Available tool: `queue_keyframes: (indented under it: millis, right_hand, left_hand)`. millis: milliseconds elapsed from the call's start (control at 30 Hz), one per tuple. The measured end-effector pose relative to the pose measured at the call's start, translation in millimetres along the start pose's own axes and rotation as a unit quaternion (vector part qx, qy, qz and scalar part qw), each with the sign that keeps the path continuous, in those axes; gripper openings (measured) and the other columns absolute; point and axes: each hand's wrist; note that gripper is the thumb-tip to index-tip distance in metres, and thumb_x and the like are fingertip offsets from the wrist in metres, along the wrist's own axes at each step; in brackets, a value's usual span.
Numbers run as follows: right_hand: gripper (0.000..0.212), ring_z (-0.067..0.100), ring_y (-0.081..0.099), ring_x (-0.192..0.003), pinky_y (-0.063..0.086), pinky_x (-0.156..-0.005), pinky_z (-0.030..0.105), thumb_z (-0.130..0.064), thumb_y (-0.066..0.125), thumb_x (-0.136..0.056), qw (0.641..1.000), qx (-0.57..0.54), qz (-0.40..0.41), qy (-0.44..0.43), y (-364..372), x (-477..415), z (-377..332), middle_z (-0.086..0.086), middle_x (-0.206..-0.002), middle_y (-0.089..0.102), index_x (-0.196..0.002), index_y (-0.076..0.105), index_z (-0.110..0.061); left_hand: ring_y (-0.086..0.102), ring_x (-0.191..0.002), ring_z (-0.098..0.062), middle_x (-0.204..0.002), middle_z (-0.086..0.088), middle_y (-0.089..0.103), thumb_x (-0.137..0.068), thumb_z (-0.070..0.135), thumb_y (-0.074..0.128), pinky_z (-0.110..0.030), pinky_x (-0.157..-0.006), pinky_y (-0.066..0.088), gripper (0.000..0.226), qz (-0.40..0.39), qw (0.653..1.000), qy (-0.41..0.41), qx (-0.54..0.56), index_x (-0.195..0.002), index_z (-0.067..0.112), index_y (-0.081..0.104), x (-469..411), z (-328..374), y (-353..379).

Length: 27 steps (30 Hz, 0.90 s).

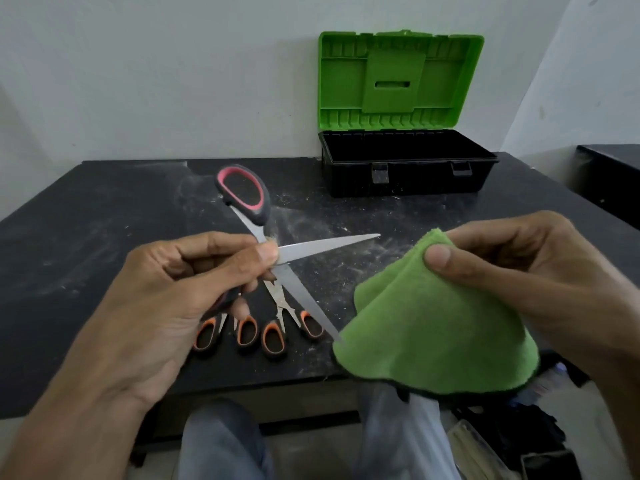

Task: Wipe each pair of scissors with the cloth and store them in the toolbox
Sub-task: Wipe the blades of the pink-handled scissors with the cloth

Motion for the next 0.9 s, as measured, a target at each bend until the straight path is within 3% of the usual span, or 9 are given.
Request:
queue_keyframes:
  millis: [100,333,467,633,767,900]
  right_hand:
    - [0.018,0.022,0.083,-0.085,0.067,-0.080,0.033,-0.031,0.075,-0.081,1.000,-0.010,0.002,-0.007,2.3,-3.5,1.0,0.005,-0.089,0.085,-0.091,0.087,-0.022]
    - [0.022,0.021,0.082,-0.093,0.064,-0.086,0.030,-0.031,0.075,-0.080,1.000,-0.022,0.001,0.009,-2.8,-7.3,3.9,0.004,-0.095,0.085,-0.096,0.087,-0.022]
    - [0.021,0.023,0.082,-0.096,0.064,-0.091,0.038,-0.030,0.074,-0.083,0.999,-0.009,-0.031,0.018,-1.7,-6.4,4.5,0.004,-0.098,0.085,-0.098,0.087,-0.022]
    - [0.020,0.021,0.082,-0.094,0.063,-0.092,0.036,-0.030,0.074,-0.083,0.997,-0.004,-0.066,0.036,2.2,-7.2,3.1,0.003,-0.097,0.085,-0.095,0.087,-0.021]
    - [0.024,0.027,0.082,-0.090,0.065,-0.091,0.045,-0.035,0.074,-0.082,0.995,-0.008,-0.071,0.073,3.3,-8.3,2.8,0.007,-0.095,0.084,-0.092,0.087,-0.018]
    - [0.029,0.031,0.080,-0.085,0.063,-0.085,0.043,-0.037,0.082,-0.079,0.985,-0.065,-0.082,0.141,2.7,-10.3,8.6,0.015,-0.094,0.082,-0.091,0.085,-0.011]
  left_hand:
    - [0.054,-0.047,-0.006,-0.062,-0.005,0.070,-0.057,0.025,0.078,-0.012,-0.042,0.043,0.020,-0.016,1.000,-0.003,-0.002,-0.073,0.013,0.081,0.9,-0.8,6.9]
    - [0.056,-0.045,-0.009,-0.057,-0.003,0.068,-0.060,0.024,0.078,-0.014,-0.045,0.047,0.017,-0.038,0.998,0.028,-0.034,-0.073,0.013,0.080,3.1,-0.9,10.8]
    - [0.057,-0.043,-0.013,-0.059,-0.005,0.069,-0.061,0.031,0.079,-0.016,-0.047,0.048,0.017,-0.048,0.993,0.056,-0.092,-0.074,0.020,0.081,5.1,-0.8,10.8]
    - [0.060,-0.044,-0.014,-0.068,-0.005,0.075,-0.061,0.037,0.083,-0.023,-0.050,0.050,0.018,-0.055,0.986,0.083,-0.137,-0.074,0.026,0.081,4.2,-2.5,10.3]
    - [0.060,-0.043,-0.012,-0.067,-0.002,0.075,-0.059,0.031,0.080,-0.017,-0.049,0.050,0.015,-0.057,0.983,0.102,-0.141,-0.073,0.026,0.081,2.4,-3.1,11.6]
    - [0.070,-0.061,-0.010,-0.076,0.005,0.077,-0.066,0.023,0.080,-0.016,-0.062,0.055,0.015,-0.087,0.954,0.206,-0.200,-0.080,0.028,0.081,-0.3,-4.0,9.9]
Point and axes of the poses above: each hand's wrist, its own x-axis away from the middle knuckle, its own y-axis out of the palm, z = x × y
